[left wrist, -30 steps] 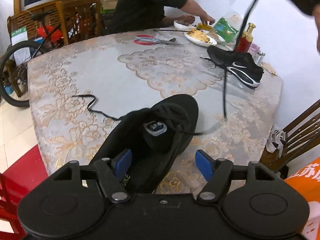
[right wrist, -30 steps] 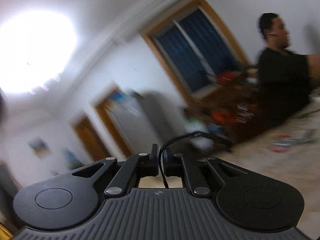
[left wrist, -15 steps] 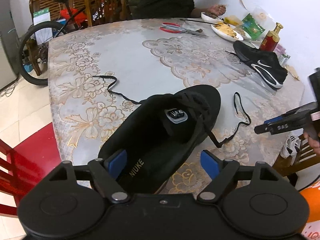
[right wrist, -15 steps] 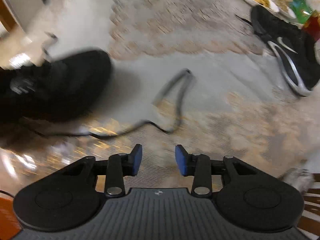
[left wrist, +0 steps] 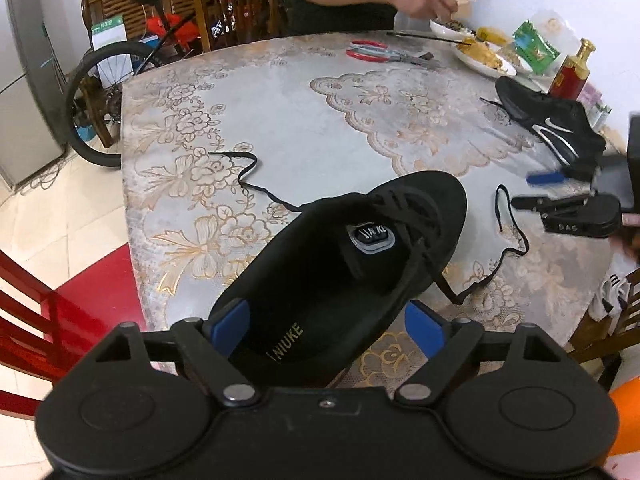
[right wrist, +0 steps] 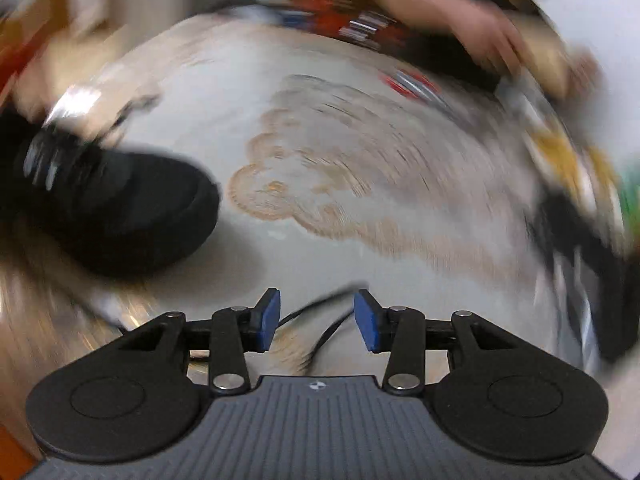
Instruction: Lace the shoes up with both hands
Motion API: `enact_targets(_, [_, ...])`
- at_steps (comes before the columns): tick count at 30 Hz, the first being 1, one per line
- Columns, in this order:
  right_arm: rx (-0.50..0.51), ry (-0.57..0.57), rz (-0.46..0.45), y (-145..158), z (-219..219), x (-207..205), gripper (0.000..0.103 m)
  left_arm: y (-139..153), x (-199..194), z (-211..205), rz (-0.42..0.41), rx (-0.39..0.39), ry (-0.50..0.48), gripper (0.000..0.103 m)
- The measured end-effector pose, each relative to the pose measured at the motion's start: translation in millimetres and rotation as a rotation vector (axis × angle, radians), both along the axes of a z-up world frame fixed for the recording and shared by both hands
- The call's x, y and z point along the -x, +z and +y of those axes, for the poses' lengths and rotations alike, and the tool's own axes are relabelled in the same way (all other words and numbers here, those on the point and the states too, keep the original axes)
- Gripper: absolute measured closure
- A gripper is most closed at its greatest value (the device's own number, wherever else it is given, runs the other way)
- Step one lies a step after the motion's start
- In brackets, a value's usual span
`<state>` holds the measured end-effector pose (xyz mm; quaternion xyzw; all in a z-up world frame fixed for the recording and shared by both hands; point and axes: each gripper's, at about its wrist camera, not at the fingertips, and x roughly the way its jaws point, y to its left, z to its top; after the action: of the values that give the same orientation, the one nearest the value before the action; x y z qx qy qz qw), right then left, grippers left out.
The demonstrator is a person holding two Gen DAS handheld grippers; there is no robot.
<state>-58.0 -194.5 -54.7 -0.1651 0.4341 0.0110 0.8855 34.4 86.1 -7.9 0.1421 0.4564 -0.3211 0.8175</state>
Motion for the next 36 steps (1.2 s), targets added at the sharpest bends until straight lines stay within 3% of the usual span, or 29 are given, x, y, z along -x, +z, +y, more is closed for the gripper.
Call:
enact_targets(4, [0.113, 0.407, 0.142, -1.2, -3.8, -21.8, 0.059, -1.9, 0.4, -7.1, 0.013, -0.011, 0.049, 0.019])
enact_targets(7, [0.182, 0.632, 0.263, -9.1, 1.9, -30.4, 0.061, -3.8, 0.3, -12.7, 0.023, -0.019, 0.093, 0.019])
enact_targets(10, [0.235, 0.793, 0.336, -18.6, 6.2, -36.3, 0.063, -5.0, 0.1, -17.6, 0.034, -0.028, 0.138, 0.019])
enact_targets(14, [0.287, 0.964, 0.369, -27.6, 8.1, -38.9, 0.064, -3.8, -1.0, -22.3, 0.041, -0.023, 0.189, 0.019])
enact_targets(20, [0.191, 0.961, 0.467, -27.7, 2.4, -64.5, 0.077, 5.1, -1.1, -29.3, 0.021, -0.014, 0.208, 0.019])
enact_targets(23, [0.19, 0.919, 0.51, -27.8, -1.2, -73.3, 0.075, 5.4, -3.6, -30.0, 0.029, -0.015, 0.212, 0.019])
enact_targets(29, [0.163, 0.914, 0.507, -26.7, -3.7, -78.4, 0.074, 4.2, -7.0, -36.3, 0.031, -0.028, 0.201, 0.018])
enact_targets(30, [0.145, 0.897, 0.521, -26.7, -3.5, -81.1, 0.077, 4.1, -7.1, -37.5, 0.029, -0.032, 0.199, 0.018])
enact_targets(32, [0.101, 0.851, 0.544, -26.5, -3.5, -85.1, 0.097, 4.0, -7.1, -38.4, 0.025, -0.036, 0.196, 0.018])
enact_targets(36, [0.016, 0.695, 0.482, -26.1, -9.3, -87.7, 0.1, 3.1, -7.7, -38.2, 0.025, -0.037, 0.195, 0.017])
